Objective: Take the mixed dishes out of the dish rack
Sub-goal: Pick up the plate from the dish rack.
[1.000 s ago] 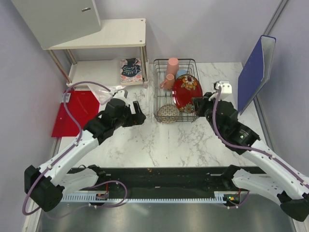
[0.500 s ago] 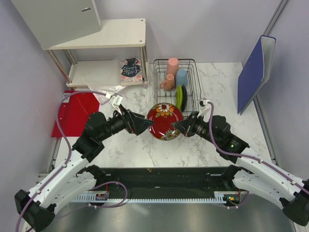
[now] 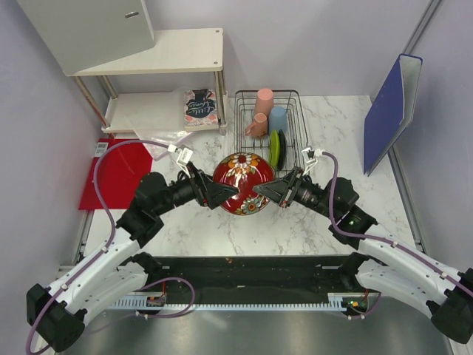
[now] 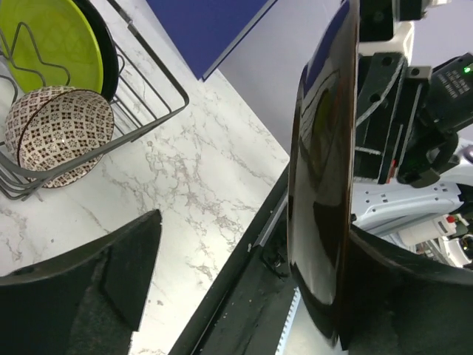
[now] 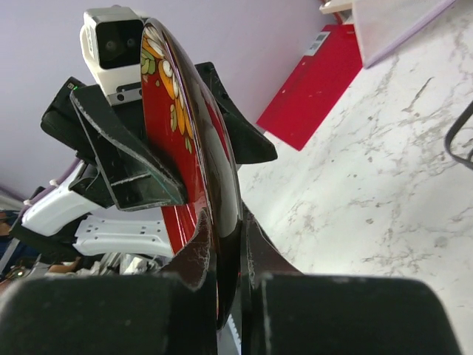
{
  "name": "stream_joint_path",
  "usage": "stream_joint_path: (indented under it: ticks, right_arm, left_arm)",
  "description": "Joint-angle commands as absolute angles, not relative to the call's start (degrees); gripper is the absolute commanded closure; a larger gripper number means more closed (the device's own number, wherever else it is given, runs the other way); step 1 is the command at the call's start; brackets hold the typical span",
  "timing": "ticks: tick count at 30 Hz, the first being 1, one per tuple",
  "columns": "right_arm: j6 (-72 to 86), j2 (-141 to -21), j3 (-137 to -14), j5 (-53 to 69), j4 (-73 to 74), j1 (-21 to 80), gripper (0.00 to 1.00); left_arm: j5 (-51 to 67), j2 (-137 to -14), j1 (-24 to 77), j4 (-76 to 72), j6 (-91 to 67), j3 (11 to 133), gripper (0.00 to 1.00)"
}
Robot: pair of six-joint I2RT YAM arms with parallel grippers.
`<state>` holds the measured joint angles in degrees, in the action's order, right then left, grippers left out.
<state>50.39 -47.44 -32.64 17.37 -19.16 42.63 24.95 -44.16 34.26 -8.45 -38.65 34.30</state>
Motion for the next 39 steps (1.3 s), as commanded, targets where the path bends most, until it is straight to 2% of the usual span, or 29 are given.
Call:
stream_joint_path:
  ticks: [1,2,7,10,13,14,16,22,24,25,26,28,29,30,33,39]
  right_arm:
    - [54.4,-49.0,-32.2,21.8,-29.2,42.9,1.0]
    - [54.3,-48.8,-31.5,21.4,-29.0,42.8,1.0]
    - [53.3,-48.1,-30.5,19.9,-27.3,42.9,1.0]
    - [53.2,-48.1,-30.4,19.9,-27.2,42.9,1.0]
    - [53.1,-48.5,-30.4,20.0,-27.2,42.9,1.0]
    - [53.1,-48.8,-30.4,20.1,-27.2,42.9,1.0]
    - [53.1,-49.3,-30.5,20.3,-27.2,42.9,1.0]
    - [51.3,-50.3,-31.6,20.2,-25.1,42.9,1.0]
    - [49.2,-50.2,-32.8,19.0,-20.2,43.0,1.0]
    - [45.9,-50.0,-34.5,15.9,-17.4,43.1,0.97]
    - [44.4,-49.8,-35.4,14.3,-11.4,43.2,0.7]
    - [40.6,-49.3,-37.6,9.0,-4.4,43.2,0.36]
    - [39.6,-48.7,-38.2,6.9,-2.3,43.2,0.12]
    - [39.1,-48.3,-38.8,5.2,-0.5,43.2,0.04]
    - [37.6,-46.2,-40.3,-1.9,5.3,43.2,0.02]
    - [36.5,-40.3,-40.8,-13.2,10.7,43.2,0.02]
  left_arm:
    - [26.9,-44.4,34.5,-12.3,-40.3,34.0,0.16]
    - [26.5,-44.2,34.5,-12.2,-40.4,34.1,0.21]
    - [22.4,-41.5,34.5,-10.3,-40.3,33.9,0.23]
    - [23.7,-41.3,34.5,-10.8,-39.9,33.8,0.28]
    - [27.8,-42.8,34.5,-12.7,-39.9,34.1,0.5]
    - [29.1,-43.4,34.5,-13.2,-39.9,34.1,0.63]
    - [32.3,-45.3,34.4,-14.6,-40.4,34.4,0.7]
    - [34.5,-47.2,34.5,-14.4,-41.0,34.5,0.73]
    - [34.1,-47.5,34.5,-12.9,-40.3,35.0,0.96]
    - [32.7,-47.6,34.5,-9.7,-39.7,36.3,0.98]
    - [32.0,-47.9,34.5,-7.8,-38.3,36.9,0.98]
    - [29.7,-47.2,34.5,-5.4,-37.1,38.1,0.98]
    - [28.8,-46.8,34.5,-3.5,-36.4,38.3,0.98]
    - [27.1,-46.2,34.5,-2.1,-36.0,38.7,0.98]
    - [19.0,-44.5,33.9,5.3,-34.5,41.0,0.98]
    - [12.8,-44.1,29.4,12.7,-35.9,44.8,0.98]
